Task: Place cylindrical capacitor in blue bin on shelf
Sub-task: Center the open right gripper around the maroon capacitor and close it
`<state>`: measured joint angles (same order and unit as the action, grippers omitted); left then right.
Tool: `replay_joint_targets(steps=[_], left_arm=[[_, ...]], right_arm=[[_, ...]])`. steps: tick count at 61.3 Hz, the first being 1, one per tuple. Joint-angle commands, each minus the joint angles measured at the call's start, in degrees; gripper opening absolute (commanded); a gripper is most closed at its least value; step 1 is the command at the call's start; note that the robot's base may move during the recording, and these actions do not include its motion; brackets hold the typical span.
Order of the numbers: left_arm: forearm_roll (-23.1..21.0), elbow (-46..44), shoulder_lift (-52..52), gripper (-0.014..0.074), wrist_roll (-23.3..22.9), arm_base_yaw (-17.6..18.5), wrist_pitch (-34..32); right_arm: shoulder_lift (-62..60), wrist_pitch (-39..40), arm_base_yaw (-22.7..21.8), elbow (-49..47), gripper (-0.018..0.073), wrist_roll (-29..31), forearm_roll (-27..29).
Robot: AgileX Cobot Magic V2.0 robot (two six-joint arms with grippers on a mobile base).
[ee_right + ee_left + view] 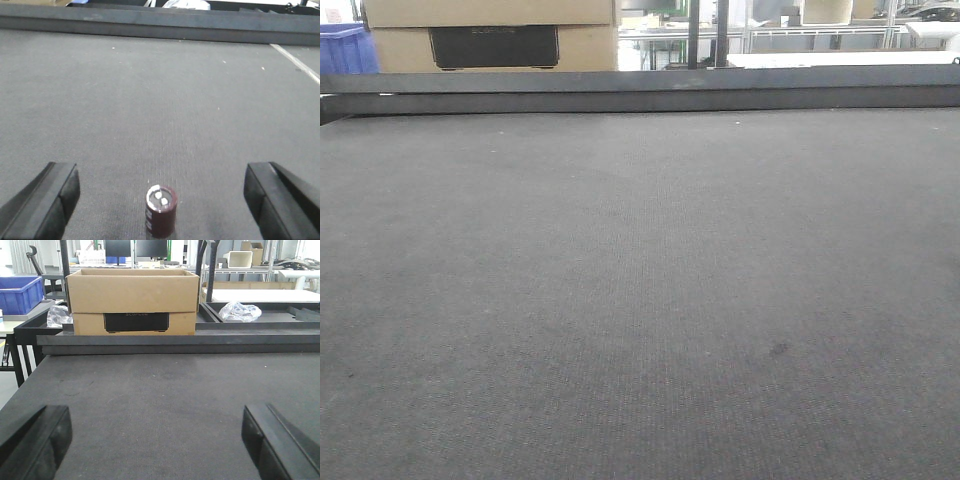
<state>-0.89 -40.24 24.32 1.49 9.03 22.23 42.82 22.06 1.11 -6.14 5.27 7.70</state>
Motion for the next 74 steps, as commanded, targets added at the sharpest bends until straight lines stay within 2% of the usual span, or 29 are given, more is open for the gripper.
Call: replay_joint_targets(steps=[1,13,23,43,74], left_arm=[[-0.19,-0.46,0.14,0.06,-0.21,0.27,-0.56],[-0.19,-0.46,0.14,0.06,-0.21,0.27,-0.56],[-0.19,-0.46,0.14,0.06,-0.21,0.27,-0.56],[-0.19,-0.46,0.14,0.06,-0.21,0.27,-0.56],[-0.19,-0.46,0.14,0.06,-0.21,0.27,-0.56]], right_arm=[[2.93,9.06,0.08,0.85,0.0571,-0.03,3.59],[14.76,13.88,0.08,0.85,0.0571,-0.03,4.32],[25.07,23.36,0.08,0.85,0.0571,-0.03,4.32],[39.73,35.83,0.08,0.85,0.0571,-0.03,4.32],[50.31,37.66,0.08,-3.6,0.0571,0.14,4.04]])
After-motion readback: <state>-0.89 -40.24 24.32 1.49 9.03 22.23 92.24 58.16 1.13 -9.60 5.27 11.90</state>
